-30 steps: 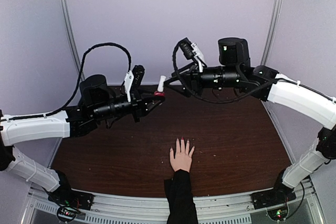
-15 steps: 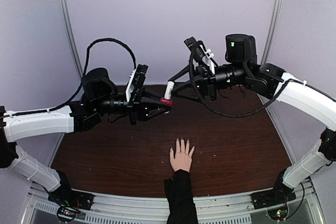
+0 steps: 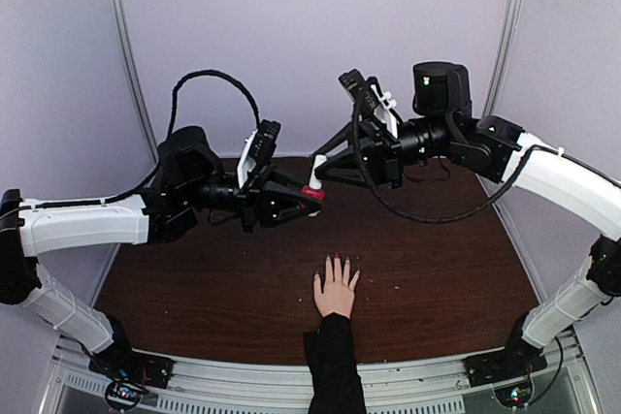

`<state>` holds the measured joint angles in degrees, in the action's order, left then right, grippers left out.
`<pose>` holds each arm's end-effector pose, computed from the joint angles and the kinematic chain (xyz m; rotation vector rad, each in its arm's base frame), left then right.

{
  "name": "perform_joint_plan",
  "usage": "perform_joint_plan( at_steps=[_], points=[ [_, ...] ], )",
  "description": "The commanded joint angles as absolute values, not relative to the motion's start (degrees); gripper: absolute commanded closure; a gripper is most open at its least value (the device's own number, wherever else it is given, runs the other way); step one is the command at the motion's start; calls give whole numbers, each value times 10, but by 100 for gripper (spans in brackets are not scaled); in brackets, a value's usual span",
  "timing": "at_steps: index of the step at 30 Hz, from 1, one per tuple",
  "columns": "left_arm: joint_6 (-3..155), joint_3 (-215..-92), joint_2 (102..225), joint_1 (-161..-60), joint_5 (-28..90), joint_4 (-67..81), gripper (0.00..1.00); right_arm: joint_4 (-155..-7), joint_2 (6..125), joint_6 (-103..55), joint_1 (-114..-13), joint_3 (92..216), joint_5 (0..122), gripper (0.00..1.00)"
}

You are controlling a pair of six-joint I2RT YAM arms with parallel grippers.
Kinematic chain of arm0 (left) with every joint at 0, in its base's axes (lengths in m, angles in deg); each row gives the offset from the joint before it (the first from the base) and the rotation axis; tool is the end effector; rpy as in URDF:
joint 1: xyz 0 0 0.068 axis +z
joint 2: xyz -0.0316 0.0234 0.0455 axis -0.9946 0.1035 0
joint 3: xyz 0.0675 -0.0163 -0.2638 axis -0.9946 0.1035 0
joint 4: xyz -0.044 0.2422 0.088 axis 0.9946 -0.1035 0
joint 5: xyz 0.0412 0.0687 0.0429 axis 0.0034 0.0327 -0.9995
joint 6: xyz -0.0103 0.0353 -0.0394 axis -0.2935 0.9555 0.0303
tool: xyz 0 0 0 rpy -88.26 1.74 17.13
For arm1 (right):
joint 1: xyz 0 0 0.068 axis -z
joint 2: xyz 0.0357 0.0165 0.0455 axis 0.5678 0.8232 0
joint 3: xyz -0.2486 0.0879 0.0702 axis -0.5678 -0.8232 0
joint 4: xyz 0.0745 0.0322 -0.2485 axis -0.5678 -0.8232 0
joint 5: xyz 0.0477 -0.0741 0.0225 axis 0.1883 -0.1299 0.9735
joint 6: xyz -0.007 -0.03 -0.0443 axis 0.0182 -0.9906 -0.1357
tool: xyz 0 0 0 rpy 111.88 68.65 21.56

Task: Paint the nails
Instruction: Screw the nail polish bottle cap onto the nail polish bottle.

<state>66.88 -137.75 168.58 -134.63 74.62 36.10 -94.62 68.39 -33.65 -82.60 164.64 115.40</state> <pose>0.1818 -0.2650 0.3403 1.1974 1.2534 -1.6008 0.1928 0.2609 0.4276 -1.5011 1.1934 1.4906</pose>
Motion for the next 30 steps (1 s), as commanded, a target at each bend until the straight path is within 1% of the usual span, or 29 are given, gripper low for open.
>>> perform_joint_plan(
  at_steps=[1, 5, 7, 11, 14, 19, 24, 30],
  points=[
    [641, -1392, 1690, -1342, 762, 429, 100, -945, 690, -341, -830, 1661, 1167, 70],
    [636, -1394, 1692, -1342, 759, 432, 100, -957, 692, -345, -830, 1665, 1165, 75],
    [636, -1394, 1692, -1342, 757, 434, 100, -966, 695, -350, -831, 1669, 1164, 81],
    [636, -1393, 1688, -1342, 743, 433, 100, -977, 696, -356, -833, 1673, 1159, 89],
    [640, -1387, 1680, -1341, 720, 434, 100, -982, 696, -358, -833, 1674, 1148, 93],
    [658, -1379, 1655, -1339, 637, 416, 100, -976, 694, -354, -835, 1667, 1114, 96],
    [686, -1374, 1637, -1339, 545, 392, 100, -958, 700, -330, -836, 1661, 1067, 97],
    [711, -1352, 1624, -1340, 440, 397, 100, -950, 714, -307, -847, 1661, 1001, 100]
  ],
)
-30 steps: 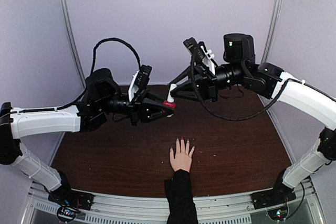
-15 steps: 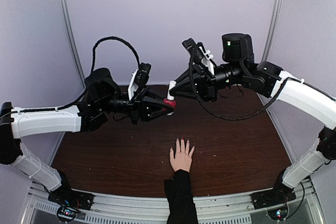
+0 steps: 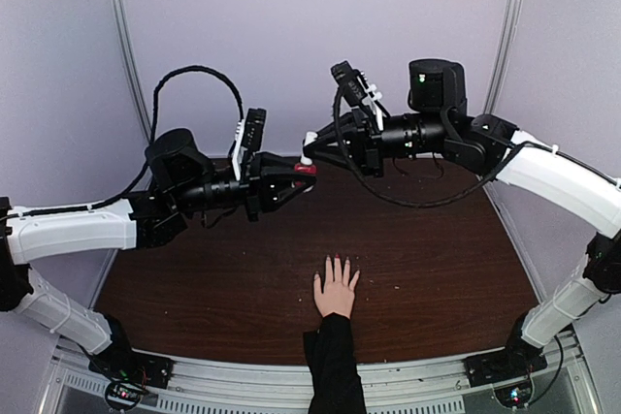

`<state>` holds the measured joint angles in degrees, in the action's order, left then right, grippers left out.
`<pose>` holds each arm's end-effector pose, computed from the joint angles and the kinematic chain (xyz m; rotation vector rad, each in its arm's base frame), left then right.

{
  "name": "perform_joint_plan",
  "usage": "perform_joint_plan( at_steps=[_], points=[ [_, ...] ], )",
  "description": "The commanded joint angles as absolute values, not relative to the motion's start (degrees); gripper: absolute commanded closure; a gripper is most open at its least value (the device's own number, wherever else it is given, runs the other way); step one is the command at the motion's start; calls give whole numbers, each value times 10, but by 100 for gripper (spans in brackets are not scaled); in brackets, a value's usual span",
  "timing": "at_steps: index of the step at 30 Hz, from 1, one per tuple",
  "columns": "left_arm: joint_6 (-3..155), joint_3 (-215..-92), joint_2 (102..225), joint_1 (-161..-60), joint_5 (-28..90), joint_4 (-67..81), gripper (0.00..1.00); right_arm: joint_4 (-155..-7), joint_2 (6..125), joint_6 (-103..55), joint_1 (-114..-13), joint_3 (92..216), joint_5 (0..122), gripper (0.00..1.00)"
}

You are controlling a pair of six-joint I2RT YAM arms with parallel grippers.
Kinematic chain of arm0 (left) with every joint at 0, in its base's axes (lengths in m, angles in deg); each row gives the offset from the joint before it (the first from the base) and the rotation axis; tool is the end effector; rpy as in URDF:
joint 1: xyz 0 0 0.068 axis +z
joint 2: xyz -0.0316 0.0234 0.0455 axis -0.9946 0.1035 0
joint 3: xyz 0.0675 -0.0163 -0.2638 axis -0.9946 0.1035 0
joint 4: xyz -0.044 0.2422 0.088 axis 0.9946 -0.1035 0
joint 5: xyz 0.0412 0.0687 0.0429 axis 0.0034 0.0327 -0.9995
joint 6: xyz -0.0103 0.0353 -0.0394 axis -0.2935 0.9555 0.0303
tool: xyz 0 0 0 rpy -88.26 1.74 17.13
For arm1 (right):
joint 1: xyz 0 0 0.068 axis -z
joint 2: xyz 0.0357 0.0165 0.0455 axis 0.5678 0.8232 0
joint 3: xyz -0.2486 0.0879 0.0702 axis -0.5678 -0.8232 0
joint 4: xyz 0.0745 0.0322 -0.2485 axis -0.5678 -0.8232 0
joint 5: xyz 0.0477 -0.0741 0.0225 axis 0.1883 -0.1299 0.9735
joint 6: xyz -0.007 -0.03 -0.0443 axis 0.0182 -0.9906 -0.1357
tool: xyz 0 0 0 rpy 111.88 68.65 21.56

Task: Paint the nails
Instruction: Screw the nail polish bottle cap onto the nail polish bottle.

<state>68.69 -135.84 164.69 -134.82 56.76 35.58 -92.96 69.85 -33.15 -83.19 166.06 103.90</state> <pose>0.1815 -0.2534 0.3489 0.9318 1.3112 -1.3847 0.2017 0.2700 0.4295 -1.3746 1.2796 1.3288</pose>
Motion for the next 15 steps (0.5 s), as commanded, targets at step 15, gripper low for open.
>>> perform_joint_plan(
  at_steps=[15],
  points=[
    [842, -1382, 1669, -1386, 126, 369, 100, -886, 771, -175, -885, 1643, 725, 100]
  ],
)
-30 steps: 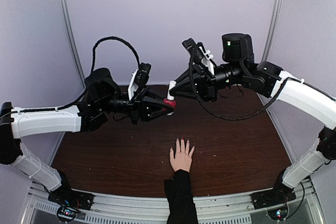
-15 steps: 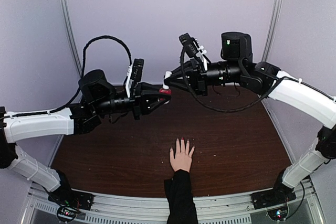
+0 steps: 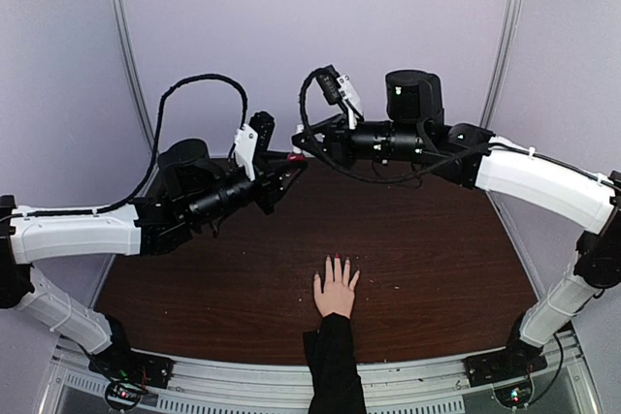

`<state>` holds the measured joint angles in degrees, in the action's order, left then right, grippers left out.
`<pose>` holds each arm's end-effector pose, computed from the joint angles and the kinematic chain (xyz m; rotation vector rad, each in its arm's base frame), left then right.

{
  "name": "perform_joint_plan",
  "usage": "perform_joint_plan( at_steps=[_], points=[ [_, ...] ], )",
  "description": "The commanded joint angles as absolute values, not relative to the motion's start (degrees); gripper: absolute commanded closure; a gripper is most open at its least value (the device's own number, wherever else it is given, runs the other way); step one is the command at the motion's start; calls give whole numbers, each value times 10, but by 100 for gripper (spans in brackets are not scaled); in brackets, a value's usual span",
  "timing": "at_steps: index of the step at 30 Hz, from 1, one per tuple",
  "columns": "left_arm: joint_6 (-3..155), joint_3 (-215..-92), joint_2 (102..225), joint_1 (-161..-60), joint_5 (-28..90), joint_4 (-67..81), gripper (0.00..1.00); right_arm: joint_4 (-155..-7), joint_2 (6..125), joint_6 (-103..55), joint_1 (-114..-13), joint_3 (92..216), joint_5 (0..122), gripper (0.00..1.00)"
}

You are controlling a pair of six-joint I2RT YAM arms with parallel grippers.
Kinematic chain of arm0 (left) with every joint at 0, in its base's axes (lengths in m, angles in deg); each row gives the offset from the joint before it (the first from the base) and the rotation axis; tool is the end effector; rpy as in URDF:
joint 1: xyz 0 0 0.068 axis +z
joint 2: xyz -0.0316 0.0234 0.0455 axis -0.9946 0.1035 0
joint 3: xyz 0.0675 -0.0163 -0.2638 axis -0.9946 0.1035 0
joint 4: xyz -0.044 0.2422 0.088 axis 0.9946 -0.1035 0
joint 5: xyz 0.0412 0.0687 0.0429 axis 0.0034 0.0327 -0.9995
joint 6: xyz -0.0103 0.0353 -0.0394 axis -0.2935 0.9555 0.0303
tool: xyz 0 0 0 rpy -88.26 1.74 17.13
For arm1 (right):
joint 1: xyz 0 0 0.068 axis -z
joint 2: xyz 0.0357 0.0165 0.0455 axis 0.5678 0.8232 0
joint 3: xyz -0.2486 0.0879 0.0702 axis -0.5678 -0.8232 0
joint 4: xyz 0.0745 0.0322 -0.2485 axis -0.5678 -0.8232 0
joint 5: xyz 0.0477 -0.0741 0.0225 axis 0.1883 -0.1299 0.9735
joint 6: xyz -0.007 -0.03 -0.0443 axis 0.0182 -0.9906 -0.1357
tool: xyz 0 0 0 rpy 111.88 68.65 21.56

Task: Paint the nails
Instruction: Screw the nail polish bottle cap onto the nail polish bottle.

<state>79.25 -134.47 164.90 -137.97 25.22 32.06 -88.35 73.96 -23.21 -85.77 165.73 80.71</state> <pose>0.1861 -0.2577 0.3335 0.6415 1.4409 -0.8921 0.2184 0.2971 0.4102 -1.0271 1.5617 1.1399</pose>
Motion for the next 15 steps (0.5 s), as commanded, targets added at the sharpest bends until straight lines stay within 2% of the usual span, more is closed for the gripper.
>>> perform_joint_plan(
  at_steps=[1, 7, 13, 15],
  points=[
    [849, -1388, 1676, -1389, 111, 370, 100, -887, 777, -168, -890, 1646, 703, 100],
    [887, -1415, 1706, -1404, 63, 361, 100, -886, 809, -146, -905, 1657, 636, 100],
    [877, -1409, 1700, -1404, 53, 354, 100, -889, 802, -148, -906, 1655, 622, 100],
    [877, -1408, 1694, -1404, 50, 347, 100, -889, 794, -154, -905, 1652, 624, 97]
  ],
)
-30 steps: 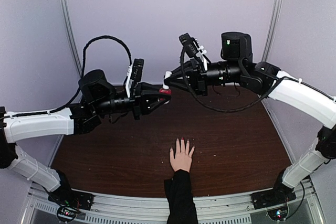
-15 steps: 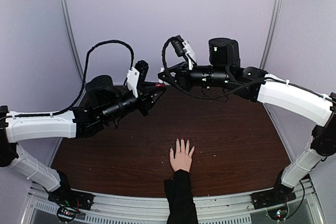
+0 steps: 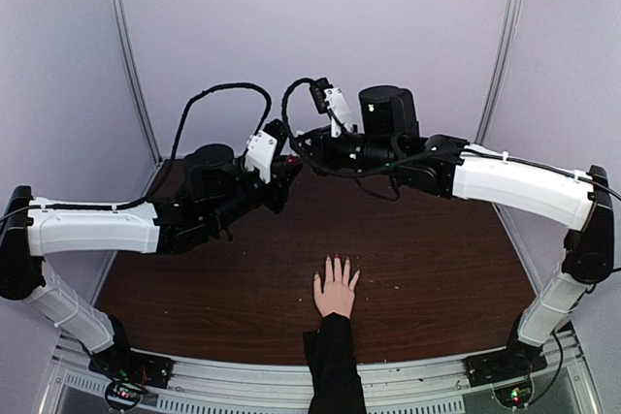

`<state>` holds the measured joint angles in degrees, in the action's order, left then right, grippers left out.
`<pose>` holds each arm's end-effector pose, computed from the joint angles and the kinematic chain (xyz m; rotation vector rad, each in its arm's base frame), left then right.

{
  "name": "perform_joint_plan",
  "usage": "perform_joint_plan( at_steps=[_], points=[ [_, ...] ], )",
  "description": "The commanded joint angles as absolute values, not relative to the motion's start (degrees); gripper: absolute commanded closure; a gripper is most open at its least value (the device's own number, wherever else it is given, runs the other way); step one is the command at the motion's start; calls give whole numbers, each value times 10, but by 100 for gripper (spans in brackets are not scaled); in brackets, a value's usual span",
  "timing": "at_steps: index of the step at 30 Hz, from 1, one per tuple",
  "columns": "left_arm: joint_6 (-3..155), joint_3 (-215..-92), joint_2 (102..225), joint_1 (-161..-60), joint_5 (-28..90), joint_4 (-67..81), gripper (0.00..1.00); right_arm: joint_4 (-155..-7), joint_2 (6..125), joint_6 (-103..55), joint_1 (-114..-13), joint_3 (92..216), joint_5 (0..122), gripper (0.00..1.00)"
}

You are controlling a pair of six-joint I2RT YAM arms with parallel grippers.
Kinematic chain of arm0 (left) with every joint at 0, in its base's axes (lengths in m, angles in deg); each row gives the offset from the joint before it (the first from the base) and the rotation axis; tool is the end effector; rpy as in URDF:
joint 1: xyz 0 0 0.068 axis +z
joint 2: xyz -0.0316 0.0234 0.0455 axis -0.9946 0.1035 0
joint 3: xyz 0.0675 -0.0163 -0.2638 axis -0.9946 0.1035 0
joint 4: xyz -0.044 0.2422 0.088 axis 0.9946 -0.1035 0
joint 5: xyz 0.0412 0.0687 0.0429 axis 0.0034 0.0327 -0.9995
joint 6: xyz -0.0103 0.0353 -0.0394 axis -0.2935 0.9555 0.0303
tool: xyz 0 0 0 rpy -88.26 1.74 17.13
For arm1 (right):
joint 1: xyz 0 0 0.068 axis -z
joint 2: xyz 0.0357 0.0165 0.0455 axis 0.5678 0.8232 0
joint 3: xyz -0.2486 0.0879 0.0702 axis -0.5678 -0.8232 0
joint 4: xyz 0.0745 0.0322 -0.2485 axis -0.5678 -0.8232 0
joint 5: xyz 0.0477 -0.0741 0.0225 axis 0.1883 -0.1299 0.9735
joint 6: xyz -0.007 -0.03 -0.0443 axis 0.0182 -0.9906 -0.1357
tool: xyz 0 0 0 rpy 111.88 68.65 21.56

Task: Paint the nails
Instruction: Screw the nail polish bottle cap onto the nail polish bottle.

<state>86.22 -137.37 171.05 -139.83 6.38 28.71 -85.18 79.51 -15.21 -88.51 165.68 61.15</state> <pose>0.2005 -0.2766 0.3119 0.5463 1.5554 -0.5297 0.2321 0.3263 0.3797 -0.7174 1.7514 0.9695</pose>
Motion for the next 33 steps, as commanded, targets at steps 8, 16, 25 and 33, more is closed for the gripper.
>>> perform_joint_plan(
  at_steps=[8, 16, 25, 33],
  points=[
    [852, -1400, 1673, -1404, 90, 308, 100, -884, 752, -166, -890, 1635, 646, 62],
    [847, -1398, 1653, -1403, 155, 270, 100, -846, 671, -203, -857, 1584, 729, 27],
    [809, -1408, 1638, -1371, 418, 251, 100, -902, 624, -296, -806, 1590, 966, 26],
    [772, -1444, 1671, -1357, 666, 259, 100, -965, 629, -365, -806, 1633, 1097, 32]
  ],
)
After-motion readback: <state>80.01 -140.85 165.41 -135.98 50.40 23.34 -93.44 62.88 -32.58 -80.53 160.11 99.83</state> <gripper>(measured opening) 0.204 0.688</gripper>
